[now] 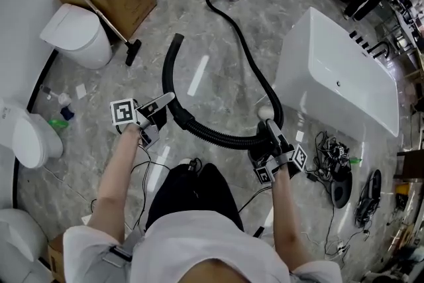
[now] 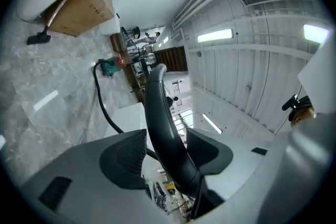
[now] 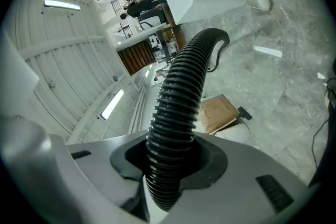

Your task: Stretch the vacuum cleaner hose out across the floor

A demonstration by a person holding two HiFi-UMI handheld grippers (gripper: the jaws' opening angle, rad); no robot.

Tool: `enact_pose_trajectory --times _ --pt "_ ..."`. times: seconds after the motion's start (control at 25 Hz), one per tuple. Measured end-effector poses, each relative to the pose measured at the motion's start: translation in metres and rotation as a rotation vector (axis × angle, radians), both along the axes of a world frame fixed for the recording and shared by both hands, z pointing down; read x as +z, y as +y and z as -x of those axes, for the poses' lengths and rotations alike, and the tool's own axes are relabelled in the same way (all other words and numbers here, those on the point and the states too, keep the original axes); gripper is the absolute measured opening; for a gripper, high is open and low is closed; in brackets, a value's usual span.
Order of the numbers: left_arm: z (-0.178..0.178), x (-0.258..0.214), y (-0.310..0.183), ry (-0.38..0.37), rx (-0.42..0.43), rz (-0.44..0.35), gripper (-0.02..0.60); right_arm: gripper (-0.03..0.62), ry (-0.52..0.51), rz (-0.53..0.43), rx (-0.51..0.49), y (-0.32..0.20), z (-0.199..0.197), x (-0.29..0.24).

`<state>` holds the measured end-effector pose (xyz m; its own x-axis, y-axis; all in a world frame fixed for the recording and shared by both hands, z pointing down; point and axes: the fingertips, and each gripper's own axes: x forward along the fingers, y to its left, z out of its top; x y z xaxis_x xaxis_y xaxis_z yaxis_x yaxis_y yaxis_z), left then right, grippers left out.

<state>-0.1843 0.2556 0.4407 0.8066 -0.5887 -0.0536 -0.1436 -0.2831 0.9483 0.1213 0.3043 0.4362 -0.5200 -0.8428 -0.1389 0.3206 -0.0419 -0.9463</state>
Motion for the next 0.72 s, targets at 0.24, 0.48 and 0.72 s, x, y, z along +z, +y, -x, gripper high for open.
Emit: enact_pose_trajectory --times 0.24,0.48,0.72 --pt "-0.008 0.015 0.008 0.004 0.03 0.037 0.239 0.146 0.028 0.005 -0.016 0.003 -0.004 0.006" --pt "-0.012 -0.017 0.011 0.051 0.035 -0.058 0.192 0.147 0.052 0.072 0.011 0.006 -0.008 0.035" --pt "-0.012 -0.075 0.013 0.146 -0.009 -0.226 0.169 0.199 0.071 0.222 0.061 0.019 0.0 0.082"
